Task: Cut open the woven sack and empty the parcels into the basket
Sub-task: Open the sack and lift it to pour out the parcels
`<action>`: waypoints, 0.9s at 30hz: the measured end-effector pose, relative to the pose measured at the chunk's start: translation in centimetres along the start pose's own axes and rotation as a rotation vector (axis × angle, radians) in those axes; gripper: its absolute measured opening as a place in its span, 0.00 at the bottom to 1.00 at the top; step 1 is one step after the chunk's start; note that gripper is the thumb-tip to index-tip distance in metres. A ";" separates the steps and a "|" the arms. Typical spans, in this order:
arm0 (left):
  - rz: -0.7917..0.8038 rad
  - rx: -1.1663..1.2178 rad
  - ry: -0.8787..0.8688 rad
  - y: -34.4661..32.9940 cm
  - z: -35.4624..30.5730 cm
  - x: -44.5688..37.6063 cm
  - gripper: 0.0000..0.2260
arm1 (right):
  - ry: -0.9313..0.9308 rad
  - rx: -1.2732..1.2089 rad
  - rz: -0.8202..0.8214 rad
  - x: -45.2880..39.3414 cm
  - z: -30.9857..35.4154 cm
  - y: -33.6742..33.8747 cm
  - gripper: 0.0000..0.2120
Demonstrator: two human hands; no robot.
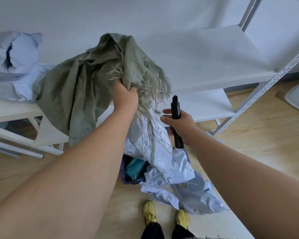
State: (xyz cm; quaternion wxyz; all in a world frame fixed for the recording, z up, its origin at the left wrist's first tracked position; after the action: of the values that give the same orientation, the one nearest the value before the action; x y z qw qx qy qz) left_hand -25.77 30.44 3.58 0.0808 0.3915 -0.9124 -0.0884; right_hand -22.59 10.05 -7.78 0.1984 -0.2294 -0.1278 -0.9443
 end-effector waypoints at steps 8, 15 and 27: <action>0.049 -0.122 -0.004 0.1 0.8 -0.2 0.15 | -0.012 -0.020 -0.022 0.0 -0.5 0.6 0.13; 0.062 0.194 0.175 -1.2 1.0 -0.5 0.14 | -0.043 0.021 -0.047 -0.2 -1.8 -0.1 0.12; -0.019 0.473 0.277 -1.8 -1.2 -1.2 0.11 | -0.048 0.651 -0.077 -0.3 -4.9 -3.0 0.26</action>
State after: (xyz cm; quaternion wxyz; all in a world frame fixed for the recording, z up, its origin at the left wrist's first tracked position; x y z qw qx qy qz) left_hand -23.45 29.99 4.29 0.1103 0.4165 -0.8841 0.1810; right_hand -25.50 11.21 -12.61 0.2225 -0.1712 -0.4360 -0.8550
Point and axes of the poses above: each hand's wrist, its own x-axis away from the middle knuckle, its own y-axis out of the back of the hand, z = x × y, the point moved 10 cm from there along -x, towards the middle knuckle, and after that the axes turned 11 degrees about x, right-handed, at the moved point
